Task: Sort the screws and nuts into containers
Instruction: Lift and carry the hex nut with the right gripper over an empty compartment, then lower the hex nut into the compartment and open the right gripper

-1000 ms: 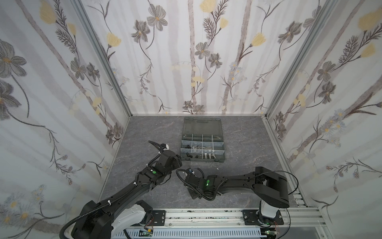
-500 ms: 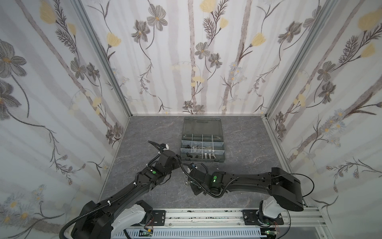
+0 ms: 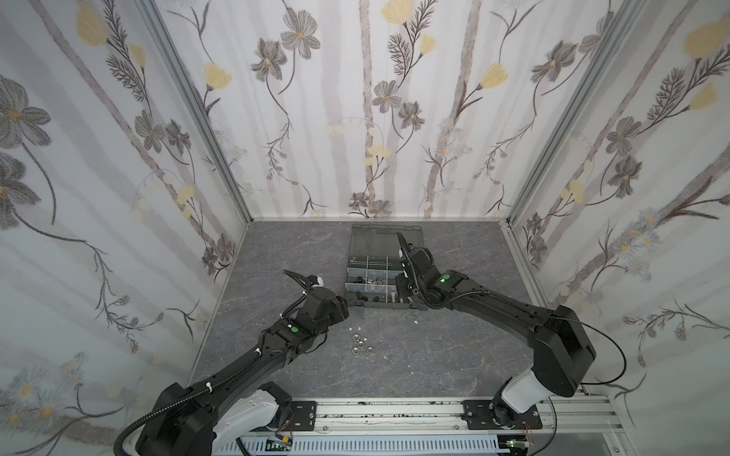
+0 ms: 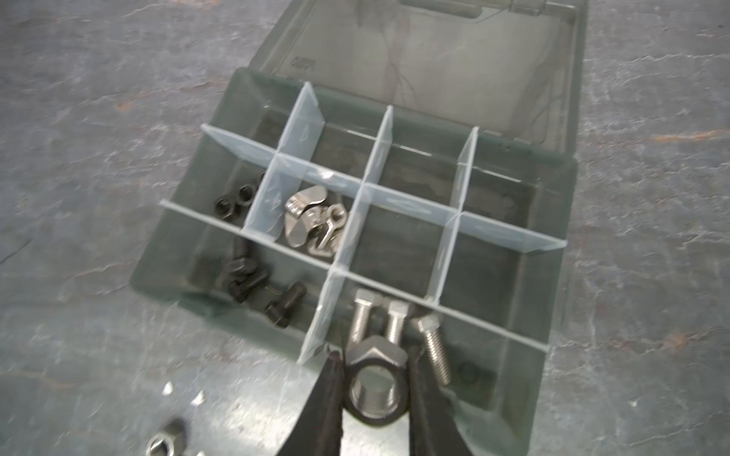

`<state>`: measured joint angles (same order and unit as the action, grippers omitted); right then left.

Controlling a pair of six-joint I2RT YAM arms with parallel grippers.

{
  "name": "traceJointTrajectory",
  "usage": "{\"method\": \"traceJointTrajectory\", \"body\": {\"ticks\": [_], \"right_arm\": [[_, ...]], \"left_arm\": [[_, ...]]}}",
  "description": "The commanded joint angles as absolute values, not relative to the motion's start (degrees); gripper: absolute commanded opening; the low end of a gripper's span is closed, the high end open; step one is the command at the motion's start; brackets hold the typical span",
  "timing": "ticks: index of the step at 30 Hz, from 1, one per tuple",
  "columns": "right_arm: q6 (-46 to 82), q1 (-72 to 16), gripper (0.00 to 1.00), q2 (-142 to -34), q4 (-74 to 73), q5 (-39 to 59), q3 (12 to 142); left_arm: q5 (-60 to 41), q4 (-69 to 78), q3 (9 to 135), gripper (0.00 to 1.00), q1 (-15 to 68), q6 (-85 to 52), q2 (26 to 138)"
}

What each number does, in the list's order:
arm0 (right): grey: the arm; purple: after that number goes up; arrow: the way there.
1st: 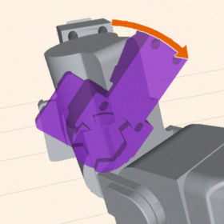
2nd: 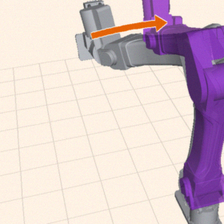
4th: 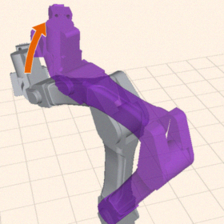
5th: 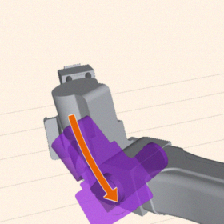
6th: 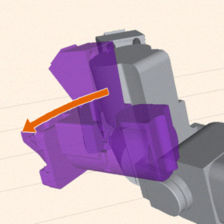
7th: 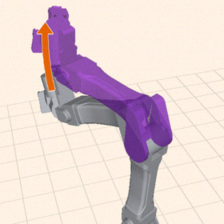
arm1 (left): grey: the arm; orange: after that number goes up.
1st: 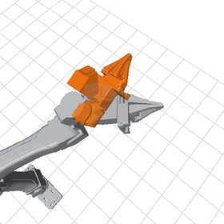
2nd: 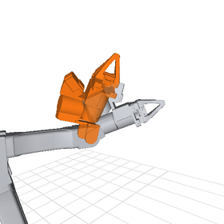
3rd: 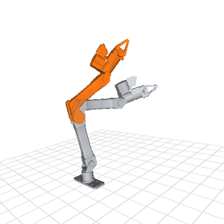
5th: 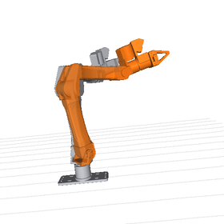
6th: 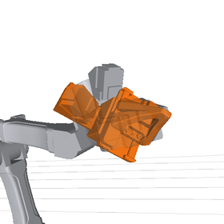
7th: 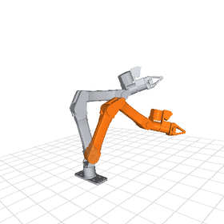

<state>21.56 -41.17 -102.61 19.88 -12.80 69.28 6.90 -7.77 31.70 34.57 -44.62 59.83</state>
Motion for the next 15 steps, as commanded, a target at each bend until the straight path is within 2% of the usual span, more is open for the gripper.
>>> {"method": "traceJointTrajectory", "body": {"ticks": [1,15], "right_arm": [[18.42,-38.85,0.21,-106.36,18.36,-11.62,72.83],[17.52,-36.84,0.26,-114.57,18.81,-9.51,78.35]], "left_arm": [[6.58,-6.33,31.99,0.63,34.54,-44.73,60.03],[5.28,-5.63,31.25,0.63,34.53,-45.62,60.97]]}}
